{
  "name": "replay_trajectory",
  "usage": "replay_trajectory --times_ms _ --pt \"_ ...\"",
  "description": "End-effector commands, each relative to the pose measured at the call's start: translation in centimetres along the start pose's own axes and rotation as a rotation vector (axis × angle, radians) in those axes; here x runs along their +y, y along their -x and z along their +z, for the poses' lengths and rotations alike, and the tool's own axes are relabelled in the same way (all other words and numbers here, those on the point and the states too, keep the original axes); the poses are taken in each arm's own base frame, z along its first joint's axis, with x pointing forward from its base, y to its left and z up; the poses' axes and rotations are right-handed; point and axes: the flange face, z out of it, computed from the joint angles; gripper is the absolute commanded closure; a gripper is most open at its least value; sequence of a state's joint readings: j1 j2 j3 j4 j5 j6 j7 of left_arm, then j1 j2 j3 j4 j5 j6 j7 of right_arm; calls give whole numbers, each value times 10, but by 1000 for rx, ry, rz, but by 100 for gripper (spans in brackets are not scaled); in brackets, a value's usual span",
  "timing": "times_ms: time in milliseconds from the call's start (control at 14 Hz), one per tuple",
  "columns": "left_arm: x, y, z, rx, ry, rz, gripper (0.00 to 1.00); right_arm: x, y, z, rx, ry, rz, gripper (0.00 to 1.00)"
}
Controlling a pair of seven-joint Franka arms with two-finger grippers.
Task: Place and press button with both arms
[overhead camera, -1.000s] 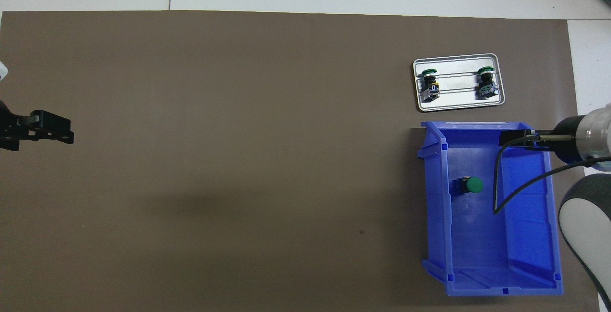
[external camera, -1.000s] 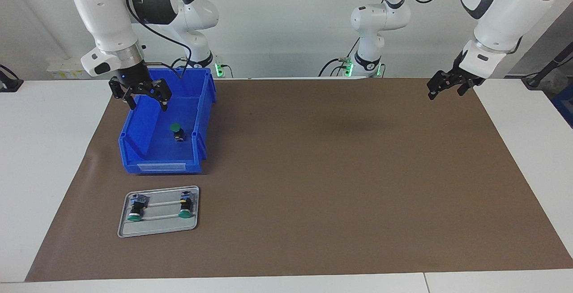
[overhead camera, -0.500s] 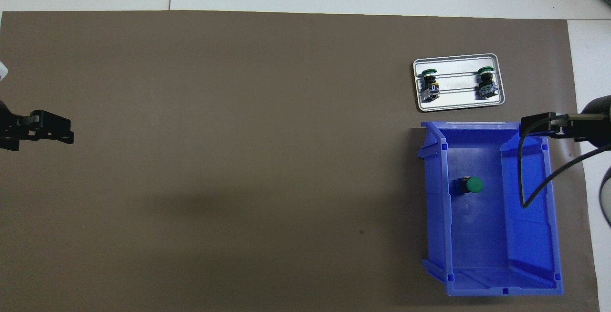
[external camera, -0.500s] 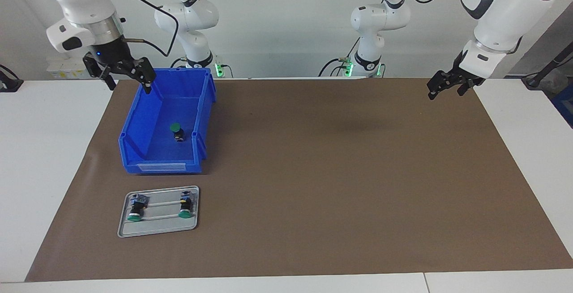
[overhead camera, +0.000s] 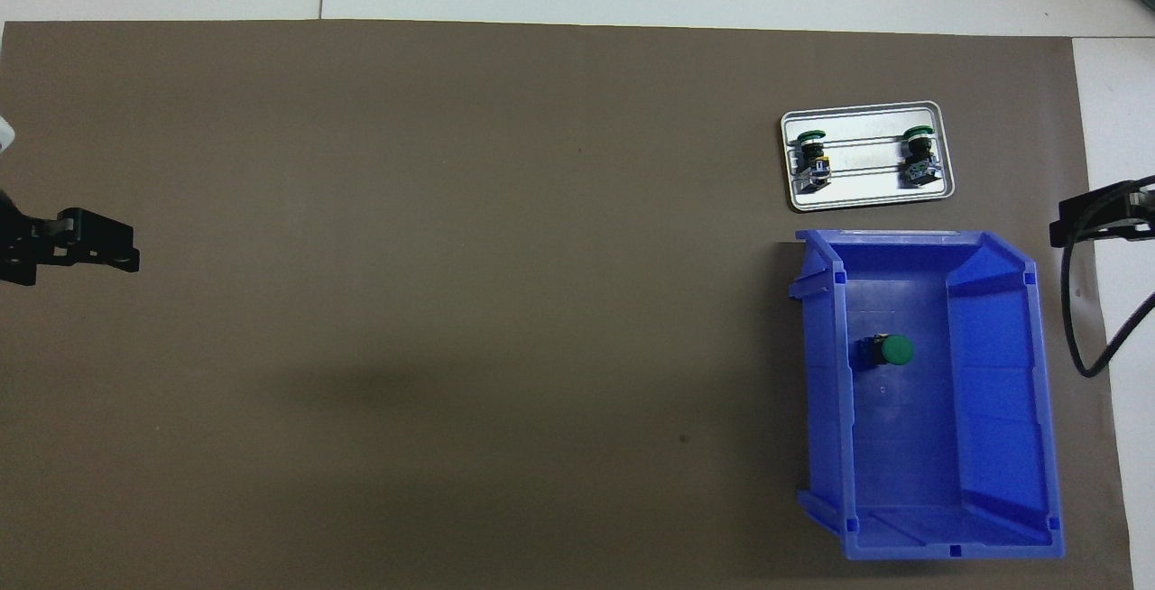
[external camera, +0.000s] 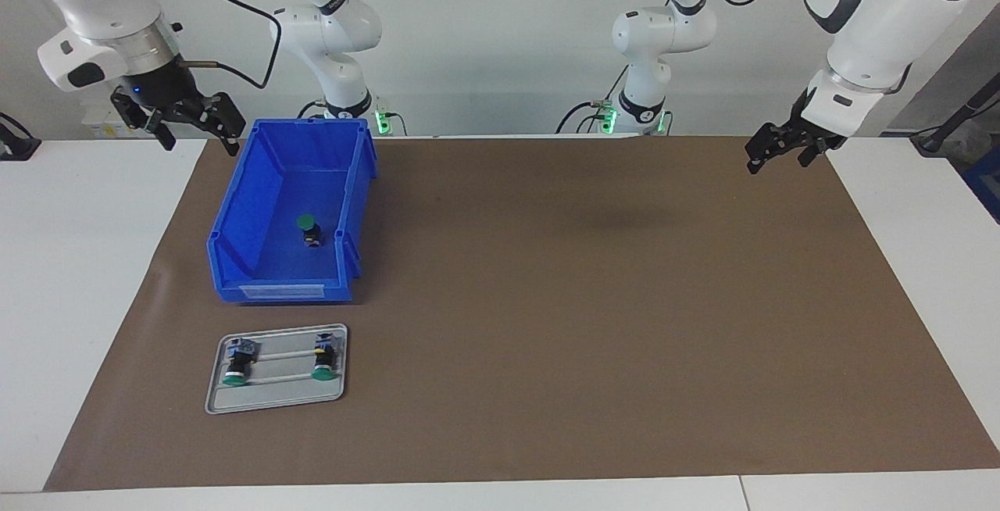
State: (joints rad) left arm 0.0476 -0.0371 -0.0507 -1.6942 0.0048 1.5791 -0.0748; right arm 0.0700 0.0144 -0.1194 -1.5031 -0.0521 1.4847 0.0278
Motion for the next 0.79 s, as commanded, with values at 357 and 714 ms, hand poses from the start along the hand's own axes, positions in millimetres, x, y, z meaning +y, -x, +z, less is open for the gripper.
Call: replay_trajectory --times_ms 357,714 --pt "1 7 -4 5 -15 22 0 -10 3 -6 22 12 -20 0" --pt "9 2 -8 52 -16 238 0 -9 4 -6 21 1 -8 0"
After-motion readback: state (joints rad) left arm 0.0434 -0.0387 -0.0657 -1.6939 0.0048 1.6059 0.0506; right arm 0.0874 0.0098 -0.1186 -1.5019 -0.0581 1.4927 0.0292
